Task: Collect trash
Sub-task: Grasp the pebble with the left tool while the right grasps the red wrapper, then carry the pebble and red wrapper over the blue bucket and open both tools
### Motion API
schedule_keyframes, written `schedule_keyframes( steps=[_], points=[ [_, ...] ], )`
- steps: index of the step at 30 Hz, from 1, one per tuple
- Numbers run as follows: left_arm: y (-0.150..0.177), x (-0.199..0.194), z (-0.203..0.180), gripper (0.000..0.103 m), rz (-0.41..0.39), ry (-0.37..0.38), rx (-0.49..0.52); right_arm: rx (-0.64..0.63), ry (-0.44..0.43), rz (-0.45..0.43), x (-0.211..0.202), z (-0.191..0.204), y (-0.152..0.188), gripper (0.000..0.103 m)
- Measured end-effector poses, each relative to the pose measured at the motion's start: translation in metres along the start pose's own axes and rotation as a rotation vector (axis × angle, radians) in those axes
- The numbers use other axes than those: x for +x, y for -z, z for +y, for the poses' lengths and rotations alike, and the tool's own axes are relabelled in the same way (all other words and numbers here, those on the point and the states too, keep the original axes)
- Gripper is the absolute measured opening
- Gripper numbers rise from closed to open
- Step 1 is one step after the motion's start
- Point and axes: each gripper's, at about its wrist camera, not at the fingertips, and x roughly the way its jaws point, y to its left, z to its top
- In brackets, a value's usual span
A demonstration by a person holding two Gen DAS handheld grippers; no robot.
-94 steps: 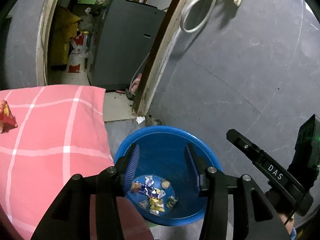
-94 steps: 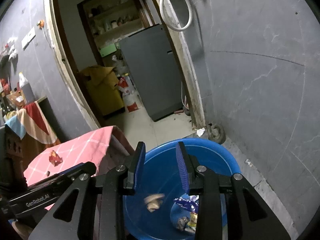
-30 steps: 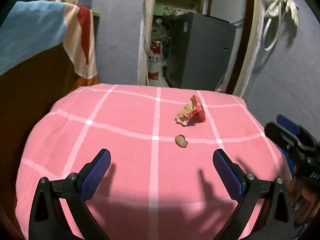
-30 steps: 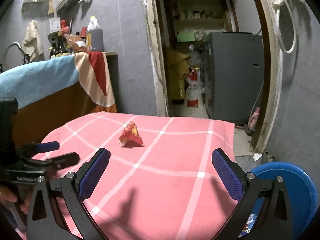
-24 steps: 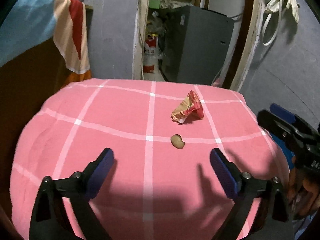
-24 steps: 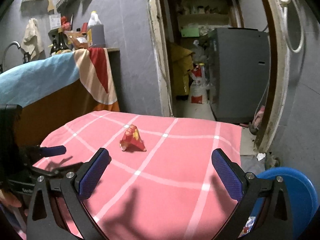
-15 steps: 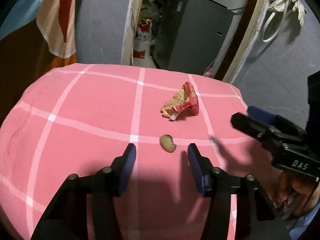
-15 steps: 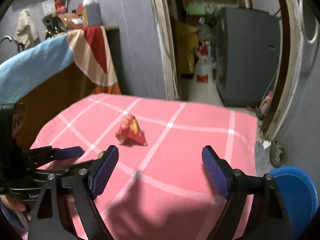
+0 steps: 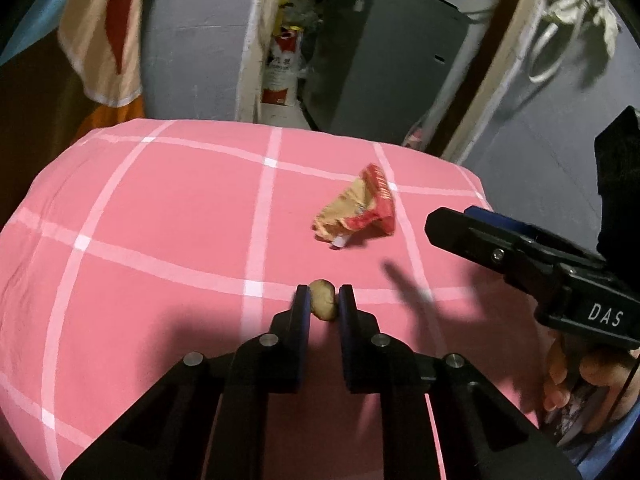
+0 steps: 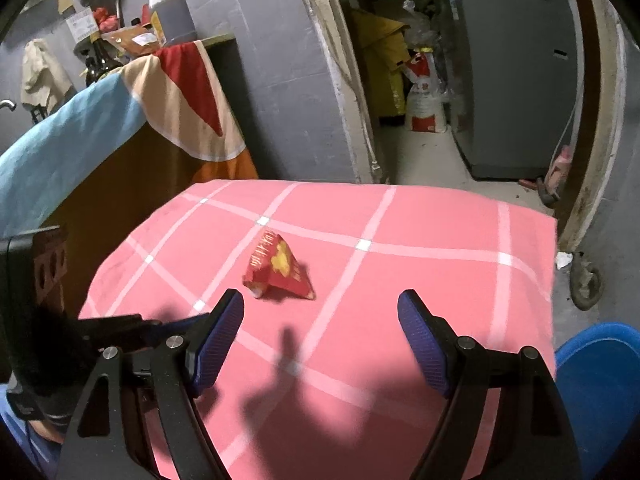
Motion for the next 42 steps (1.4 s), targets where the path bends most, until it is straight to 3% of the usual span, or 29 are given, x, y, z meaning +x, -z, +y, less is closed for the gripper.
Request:
schedule_keyframes(
  steps=[9, 12, 14, 19, 23, 27, 31, 42],
  points=[
    [-0.001, -0.012, 0.032, 0.011, -0.064, -0.071, -0.164, 0.042, -0.071, 0.042, 0.03, 0.008, -0.014, 0.076],
    [-0.001, -0.014, 0.039, 0.011, -0.075, -0.065, -0.211, 0.054, -0.081, 0.073, 0.042, 0.01, -0.016, 0.069],
    [-0.001, -0.016, 0.038, 0.011, -0.081, -0.066, -0.212, 0.049, -0.074, 0.1, 0.05, 0.011, -0.015, 0.055],
    [-0.003, -0.016, 0.035, 0.011, -0.088, -0.068, -0.2, 0.048, -0.067, 0.098, 0.048, 0.01, -0.014, 0.037],
    [0.003, -0.024, 0.032, 0.011, -0.13, -0.049, -0.188, 0.046, -0.065, 0.093, 0.042, 0.012, -0.012, 0.034],
    [0.013, -0.045, 0.019, 0.011, -0.246, -0.028, -0.138, 0.047, -0.074, 0.028, 0.019, 0.01, -0.004, 0.033],
    [0.019, -0.064, 0.002, 0.011, -0.346, -0.008, -0.098, 0.03, -0.077, -0.1, -0.02, 0.011, 0.01, 0.033],
    [0.017, -0.107, -0.055, 0.011, -0.539, 0.059, 0.006, -0.053, 0.053, -0.45, -0.129, 0.02, 0.051, 0.033]
  ],
)
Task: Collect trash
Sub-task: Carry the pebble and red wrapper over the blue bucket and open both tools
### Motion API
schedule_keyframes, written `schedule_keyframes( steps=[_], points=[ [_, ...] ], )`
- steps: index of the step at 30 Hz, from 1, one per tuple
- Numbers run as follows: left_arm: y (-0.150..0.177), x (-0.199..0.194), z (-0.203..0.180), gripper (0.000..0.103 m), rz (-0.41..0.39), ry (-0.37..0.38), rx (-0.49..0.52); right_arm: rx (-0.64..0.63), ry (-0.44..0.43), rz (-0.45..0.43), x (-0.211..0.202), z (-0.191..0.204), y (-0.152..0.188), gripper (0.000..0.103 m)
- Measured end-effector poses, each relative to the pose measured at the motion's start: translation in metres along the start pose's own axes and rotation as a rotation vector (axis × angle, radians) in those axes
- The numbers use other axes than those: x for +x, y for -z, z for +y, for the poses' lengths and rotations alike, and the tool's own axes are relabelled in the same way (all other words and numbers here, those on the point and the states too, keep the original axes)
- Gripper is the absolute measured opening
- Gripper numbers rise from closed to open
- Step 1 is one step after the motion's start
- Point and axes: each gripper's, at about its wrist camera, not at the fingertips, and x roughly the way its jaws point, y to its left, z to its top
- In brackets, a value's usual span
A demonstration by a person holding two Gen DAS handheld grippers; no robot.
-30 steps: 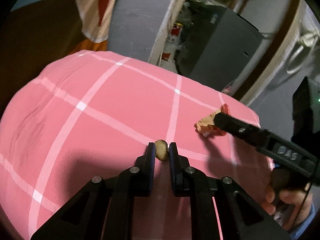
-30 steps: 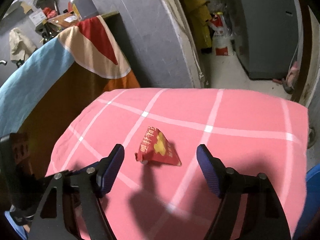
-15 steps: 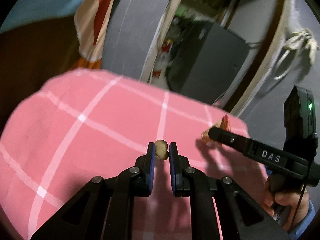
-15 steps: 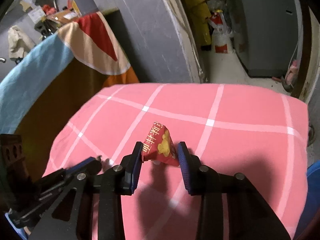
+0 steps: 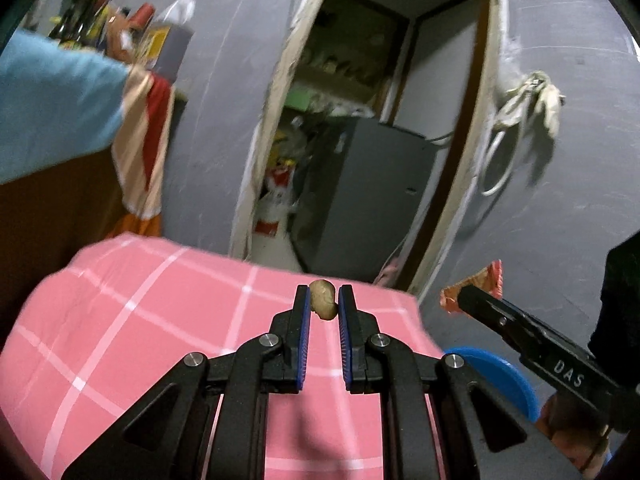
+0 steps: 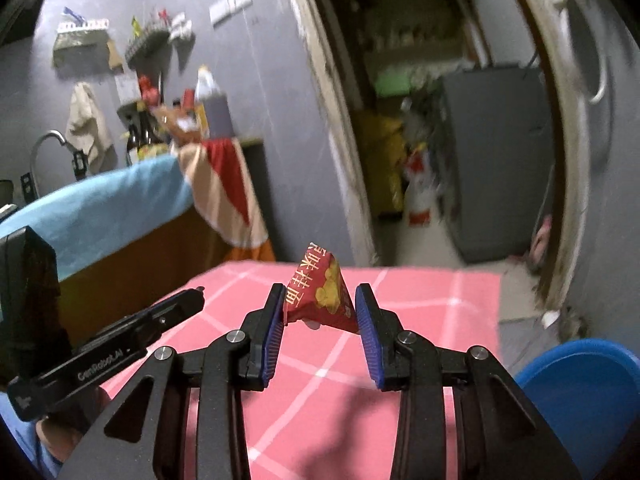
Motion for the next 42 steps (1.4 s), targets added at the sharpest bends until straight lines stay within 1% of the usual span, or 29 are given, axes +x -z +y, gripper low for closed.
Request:
schedule_keyframes(
  steps=[5, 11, 20, 24, 28, 33, 38, 42],
  points=[
    [-0.004, -0.008, -0.029, 0.011, -0.037, 0.08, 0.022, 0.003, 0.08, -0.102, -0.04, -0.014, -0.002, 0.033],
    [-0.002, -0.013, -0.067, 0.011, -0.049, 0.163, 0.037, -0.002, 0.191, -0.18, -0.083, -0.032, -0.003, 0.033],
    [0.006, -0.005, -0.117, 0.011, -0.038, 0.257, 0.079, 0.034, 0.308, -0.221, -0.113, -0.064, 0.017, 0.033],
    [0.012, 0.003, -0.14, 0.011, -0.019, 0.288, 0.102, 0.048, 0.338, -0.235, -0.123, -0.075, 0.026, 0.034],
    [0.021, 0.016, -0.158, 0.011, 0.023, 0.315, 0.121, 0.065, 0.377, -0.224, -0.129, -0.089, 0.033, 0.035],
    [0.033, 0.042, -0.175, 0.011, 0.119, 0.326, 0.113, 0.119, 0.395, -0.198, -0.132, -0.111, 0.042, 0.035],
    [0.044, 0.069, -0.184, 0.011, 0.221, 0.332, 0.081, 0.175, 0.421, -0.133, -0.124, -0.131, 0.051, 0.036],
    [0.053, 0.088, -0.184, 0.011, 0.287, 0.321, 0.073, 0.203, 0.442, -0.089, -0.118, -0.143, 0.059, 0.036]
  ],
)
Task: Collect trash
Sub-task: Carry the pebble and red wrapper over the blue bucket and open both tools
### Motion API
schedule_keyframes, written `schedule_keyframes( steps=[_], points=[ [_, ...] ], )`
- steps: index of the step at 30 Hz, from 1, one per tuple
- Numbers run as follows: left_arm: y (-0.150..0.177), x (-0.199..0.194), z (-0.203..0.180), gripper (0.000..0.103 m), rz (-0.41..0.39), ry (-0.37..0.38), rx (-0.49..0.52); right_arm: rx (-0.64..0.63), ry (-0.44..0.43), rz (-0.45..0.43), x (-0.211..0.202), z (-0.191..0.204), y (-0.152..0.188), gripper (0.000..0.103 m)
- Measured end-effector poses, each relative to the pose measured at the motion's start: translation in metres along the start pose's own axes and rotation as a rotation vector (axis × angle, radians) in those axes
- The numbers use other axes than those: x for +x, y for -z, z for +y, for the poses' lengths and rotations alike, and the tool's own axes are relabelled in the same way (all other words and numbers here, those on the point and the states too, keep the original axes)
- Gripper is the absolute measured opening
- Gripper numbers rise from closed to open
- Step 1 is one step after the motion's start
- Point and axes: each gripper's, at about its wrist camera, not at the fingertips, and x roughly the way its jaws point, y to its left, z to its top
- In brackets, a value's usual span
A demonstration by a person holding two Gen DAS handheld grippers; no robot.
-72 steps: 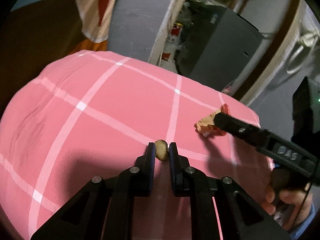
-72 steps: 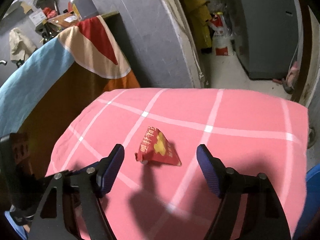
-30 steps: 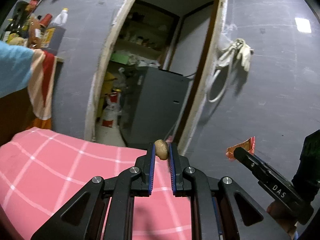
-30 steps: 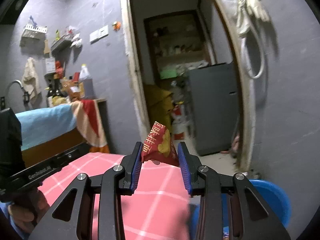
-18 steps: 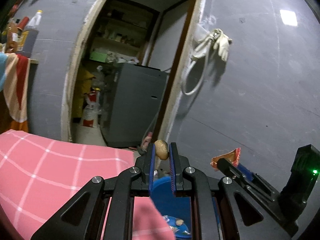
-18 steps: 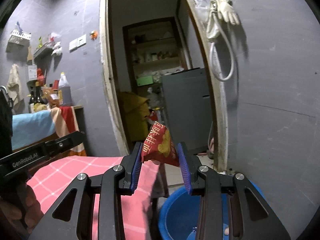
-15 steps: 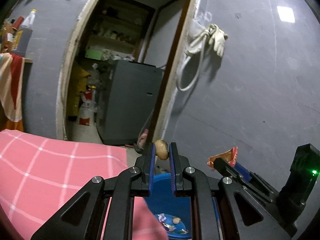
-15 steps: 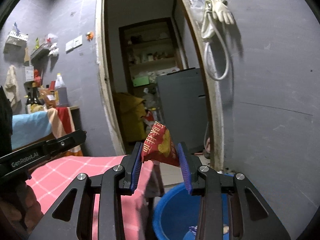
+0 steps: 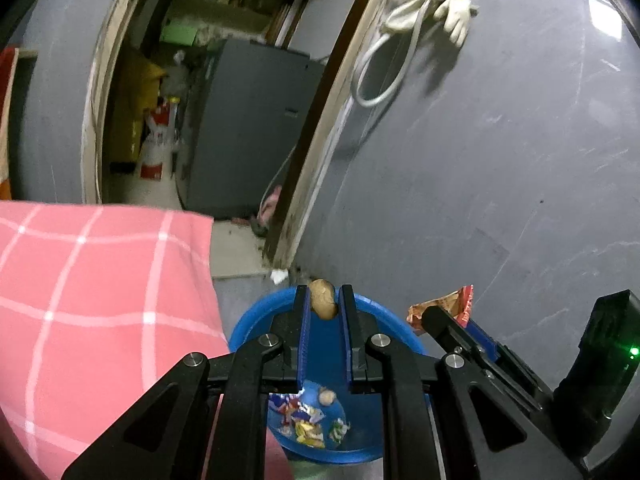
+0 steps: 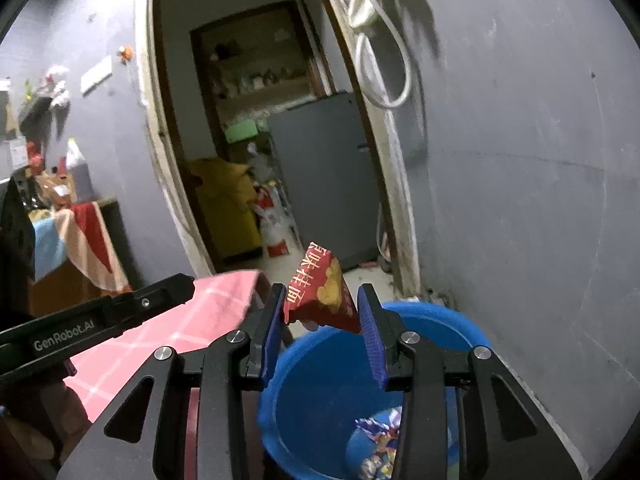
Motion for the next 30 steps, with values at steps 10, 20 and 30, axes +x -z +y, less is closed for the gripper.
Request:
schedule_keyframes(
  steps=[10, 20, 30],
  points=[
    [0.014, 0.045, 0.014, 0.011, 0.139, 0.004, -0.051, 0.074, 0.019, 0.094, 0.021, -0.023, 0.017, 0.036],
    [0.014, 0.053, 0.018, 0.019, 0.168, -0.001, -0.072, 0.119, 0.032, 0.12, 0.028, -0.032, 0.022, 0.046],
    [0.009, 0.031, 0.027, 0.032, 0.094, -0.037, -0.082, 0.117, 0.042, 0.065, 0.02, -0.03, 0.019, 0.055]
  ],
)
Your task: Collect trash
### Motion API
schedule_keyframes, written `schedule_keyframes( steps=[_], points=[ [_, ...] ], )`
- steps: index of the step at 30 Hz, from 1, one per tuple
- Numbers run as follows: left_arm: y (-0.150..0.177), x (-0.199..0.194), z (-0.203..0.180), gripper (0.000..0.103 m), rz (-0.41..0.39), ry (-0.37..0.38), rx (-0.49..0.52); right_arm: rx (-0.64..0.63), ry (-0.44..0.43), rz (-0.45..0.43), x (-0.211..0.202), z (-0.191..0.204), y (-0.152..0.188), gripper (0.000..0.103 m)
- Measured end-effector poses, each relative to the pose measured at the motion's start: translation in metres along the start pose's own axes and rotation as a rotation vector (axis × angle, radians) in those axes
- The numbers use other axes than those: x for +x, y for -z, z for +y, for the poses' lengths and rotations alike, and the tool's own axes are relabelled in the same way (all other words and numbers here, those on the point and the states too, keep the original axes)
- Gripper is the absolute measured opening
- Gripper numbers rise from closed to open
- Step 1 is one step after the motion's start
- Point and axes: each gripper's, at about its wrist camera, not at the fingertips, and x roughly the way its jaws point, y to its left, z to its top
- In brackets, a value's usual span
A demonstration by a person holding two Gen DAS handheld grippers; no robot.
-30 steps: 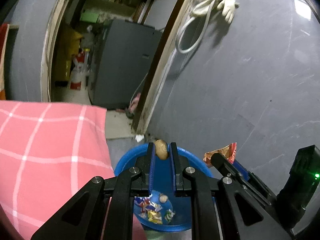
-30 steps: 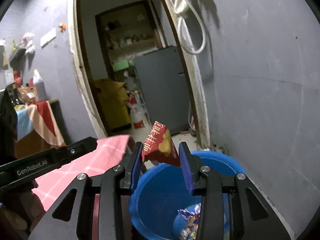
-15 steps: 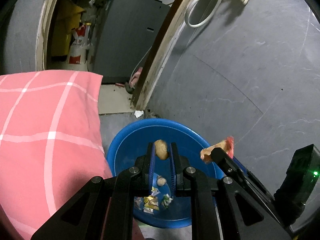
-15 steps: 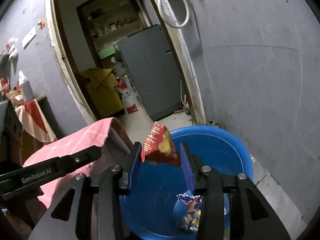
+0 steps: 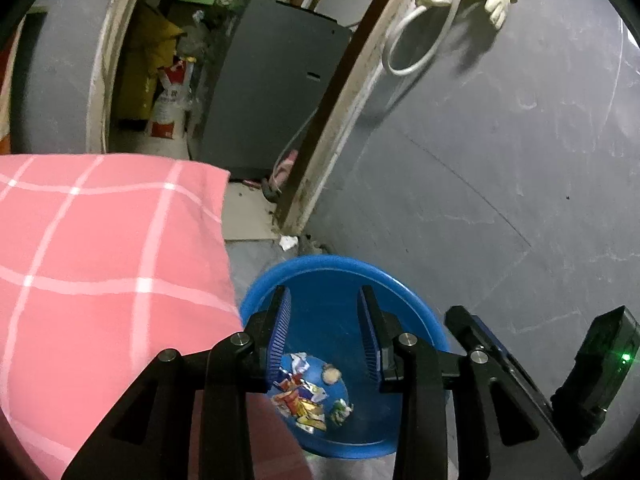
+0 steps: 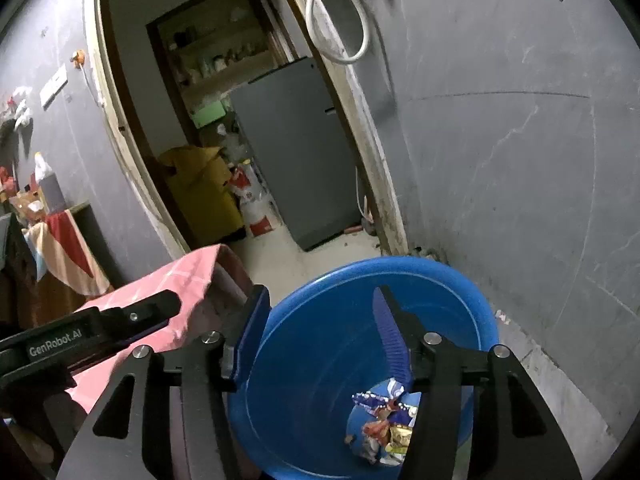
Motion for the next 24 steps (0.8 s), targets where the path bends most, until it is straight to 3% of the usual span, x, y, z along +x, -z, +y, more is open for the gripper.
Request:
schedule_keyframes(
  steps=[2, 6, 11, 13, 24],
  points=[
    [-0.001, -0.008, 0.003, 0.045, -0.023, -0.013, 0.004, -0.006, 0.001, -0.017, -0.003, 0.001, 0.0, 0.065],
    [-0.003, -0.029, 0.011, 0.057, -0.081, -0.042, 0.015, -0.021, -0.006, -0.053, -0.011, 0.007, -0.003, 0.073],
    [-0.002, -0.056, 0.021, 0.09, -0.166, -0.091, 0.022, -0.05, 0.004, -0.11, -0.025, 0.019, -0.009, 0.093],
    [0.0, -0.067, 0.025, 0.097, -0.202, -0.112, 0.016, -0.058, 0.002, -0.134, -0.031, 0.024, -0.011, 0.103],
    [0.008, -0.122, 0.026, 0.1, -0.364, -0.232, 0.086, -0.153, -0.034, -0.213, -0.064, 0.06, -0.017, 0.103]
  ],
)
